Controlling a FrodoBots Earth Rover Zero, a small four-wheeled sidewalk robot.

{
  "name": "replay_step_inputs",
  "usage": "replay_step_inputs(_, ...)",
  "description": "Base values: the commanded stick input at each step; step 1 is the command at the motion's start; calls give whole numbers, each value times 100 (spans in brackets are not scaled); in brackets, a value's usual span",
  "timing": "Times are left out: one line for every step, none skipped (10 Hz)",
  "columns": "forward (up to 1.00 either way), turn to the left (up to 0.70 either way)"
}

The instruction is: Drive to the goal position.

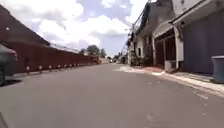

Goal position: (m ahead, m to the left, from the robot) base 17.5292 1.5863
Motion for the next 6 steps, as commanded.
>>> replay_step_inputs(100, 0)
replay_step_inputs(100, 0)
replay_step_inputs(100, 0)
replay_step_inputs(100, 0)
replay_step_inputs(100, 0)
replay_step_inputs(100, 0)
